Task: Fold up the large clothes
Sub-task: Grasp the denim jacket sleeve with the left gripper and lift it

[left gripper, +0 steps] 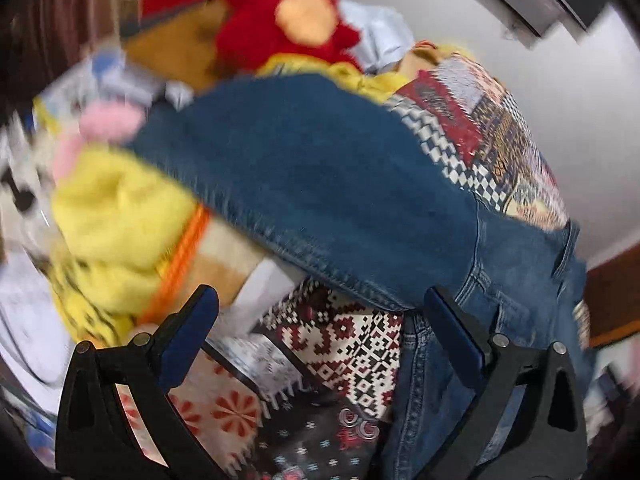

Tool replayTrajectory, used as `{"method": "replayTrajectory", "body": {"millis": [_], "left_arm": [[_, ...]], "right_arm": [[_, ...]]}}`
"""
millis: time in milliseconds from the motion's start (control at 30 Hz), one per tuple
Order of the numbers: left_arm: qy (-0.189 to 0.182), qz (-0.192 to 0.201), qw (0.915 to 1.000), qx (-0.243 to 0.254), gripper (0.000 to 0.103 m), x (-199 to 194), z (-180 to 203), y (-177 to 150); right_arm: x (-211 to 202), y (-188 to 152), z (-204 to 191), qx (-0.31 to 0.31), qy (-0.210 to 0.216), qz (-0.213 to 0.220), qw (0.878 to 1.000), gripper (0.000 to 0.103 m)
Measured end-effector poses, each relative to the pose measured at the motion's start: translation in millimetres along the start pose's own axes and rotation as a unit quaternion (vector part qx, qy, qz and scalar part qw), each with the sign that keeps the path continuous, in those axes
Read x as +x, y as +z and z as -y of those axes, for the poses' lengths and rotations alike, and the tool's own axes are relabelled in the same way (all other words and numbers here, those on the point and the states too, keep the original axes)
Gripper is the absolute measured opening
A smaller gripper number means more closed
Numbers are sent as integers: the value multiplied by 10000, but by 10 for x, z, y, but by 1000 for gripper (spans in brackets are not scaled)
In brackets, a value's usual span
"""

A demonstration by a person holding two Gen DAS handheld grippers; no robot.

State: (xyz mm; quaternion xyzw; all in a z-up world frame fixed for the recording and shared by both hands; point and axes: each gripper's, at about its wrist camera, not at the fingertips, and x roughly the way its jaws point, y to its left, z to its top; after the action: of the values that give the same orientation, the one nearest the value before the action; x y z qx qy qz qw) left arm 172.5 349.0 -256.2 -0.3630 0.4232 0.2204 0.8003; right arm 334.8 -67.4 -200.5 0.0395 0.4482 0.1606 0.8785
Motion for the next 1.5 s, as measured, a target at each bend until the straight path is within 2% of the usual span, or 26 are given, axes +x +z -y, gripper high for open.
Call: {"method": "replayTrajectory", "body": {"millis": [67, 167, 267, 400, 467, 533, 600, 667, 733, 767, 833, 967, 1067, 1133, 1200, 1300, 1367, 1500], "left_arm": [[-317, -127, 9988, -350, 103, 49, -92, 16], [-750, -63, 9953, -608, 100, 70, -133, 86], [-1074, 65, 9913, -755, 89, 68, -182, 213], [-845, 227, 9905, -1057, 68, 198, -281, 429], [-812, 300, 9886, -1232, 64, 232, -334, 494], [-600, 410, 9890, -1288, 50, 222, -332, 518], [-82, 523, 9928, -1078, 38, 189, -233, 514], [248, 613, 9950, -747, 36, 153, -132, 515], [666, 702, 9948, -324, 22, 101, 27, 531], [767, 752, 9940, -195, 19, 65, 58, 549], [868, 954, 9915, 145, 14, -65, 210, 580], [946, 1377, 9824, 831, 13, -346, 646, 642], [634, 1594, 9746, 1441, 10, -550, 1093, 599], [598, 1598, 9680, 1839, 9, -583, 1405, 523], [354, 1397, 9654, 2175, 9, -520, 1678, 400], [-42, 791, 9629, 2579, 9, -238, 1998, 159], [-293, 246, 9609, 2744, 10, 35, 2126, -23], [-697, -1022, 9587, 2559, 10, 609, 2190, -373]], "right_arm": [[101, -19, -7, -87, -52, -122, 9999, 103], [185, -54, -28, -165, -40, -225, 9996, 103], [231, -65, -34, -194, -15, -279, 9994, 103], [222, -64, -46, -225, 24, -254, 9994, 103], [181, -54, -57, -266, 13, -187, 9995, 103], [128, -40, -69, -337, -25, -82, 9994, 103], [66, -20, -82, -406, -66, 28, 9991, 103], [18, -9, -83, -449, -39, 86, 9989, 103], [-39, -2, -81, -478, 37, 128, 9988, 103], [-82, -2, -84, -494, 66, 168, 9986, 103], [-172, -7, -93, -557, 93, 264, 9981, 103], [-397, -30, -69, -688, -16, 561, 9961, 103], [-538, -45, 2, -596, -42, 671, 9960, 103], [-639, -64, 58, -515, 13, 743, 9959, 103], [-742, -81, 112, -462, 37, 830, 9955, 103], [-900, -124, 187, -429, 32, 961, 9944, 103], [-981, -140, 235, -404, 30, 1019, 9940, 103], [-1155, -190, 327, -384, 55, 1140, 9927, 103]]}}
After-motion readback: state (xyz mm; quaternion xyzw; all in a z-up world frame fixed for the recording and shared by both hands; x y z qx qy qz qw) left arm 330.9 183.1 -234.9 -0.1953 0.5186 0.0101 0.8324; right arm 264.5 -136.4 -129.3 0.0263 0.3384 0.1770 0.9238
